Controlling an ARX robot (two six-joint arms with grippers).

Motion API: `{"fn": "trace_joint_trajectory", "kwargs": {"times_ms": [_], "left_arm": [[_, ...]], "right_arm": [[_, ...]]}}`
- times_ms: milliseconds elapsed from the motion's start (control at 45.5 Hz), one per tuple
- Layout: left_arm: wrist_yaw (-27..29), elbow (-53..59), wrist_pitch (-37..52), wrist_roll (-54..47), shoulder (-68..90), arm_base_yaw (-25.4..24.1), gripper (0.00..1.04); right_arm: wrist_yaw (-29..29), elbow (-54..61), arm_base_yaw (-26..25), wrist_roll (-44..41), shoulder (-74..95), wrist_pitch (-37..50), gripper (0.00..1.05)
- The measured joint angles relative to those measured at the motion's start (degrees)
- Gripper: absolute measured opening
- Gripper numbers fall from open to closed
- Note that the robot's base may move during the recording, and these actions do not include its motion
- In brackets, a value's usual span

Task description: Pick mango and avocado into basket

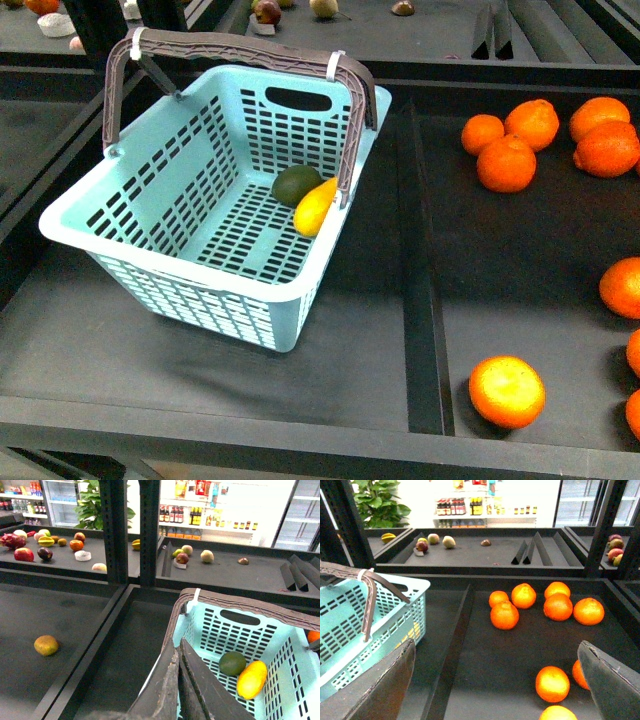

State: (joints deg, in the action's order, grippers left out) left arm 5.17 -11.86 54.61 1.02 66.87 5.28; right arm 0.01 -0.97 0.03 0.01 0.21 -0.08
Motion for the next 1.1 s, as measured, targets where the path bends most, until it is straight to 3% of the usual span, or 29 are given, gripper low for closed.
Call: {"fn": "trace_joint_trajectory", "kwargs": {"times_ms": [110,176,242,1100], "left_arm": [[-1.3,3.0,-2.1,-0.2,-5.0,-1.0,0.02],[-4.7,4.8,-4.2,-0.2,-8.7,-4.1,0.02],[-4.8,7.2,-1.8,-0.3,-9.7,-5.1,0.02],[-5.2,11.1,-32.7,-0.4,-44.9,-5.1,0.02]], "right_arm": [[0.0,0.0,0.0,0.0,0.0,0.0,0.96],[0.0,0.0,0.0,0.0,0.0,0.0,0.96],[0.0,0.0,0.0,0.0,0.0,0.0,0.96],[0.0,0.0,0.0,0.0,0.0,0.0,0.96]]}}
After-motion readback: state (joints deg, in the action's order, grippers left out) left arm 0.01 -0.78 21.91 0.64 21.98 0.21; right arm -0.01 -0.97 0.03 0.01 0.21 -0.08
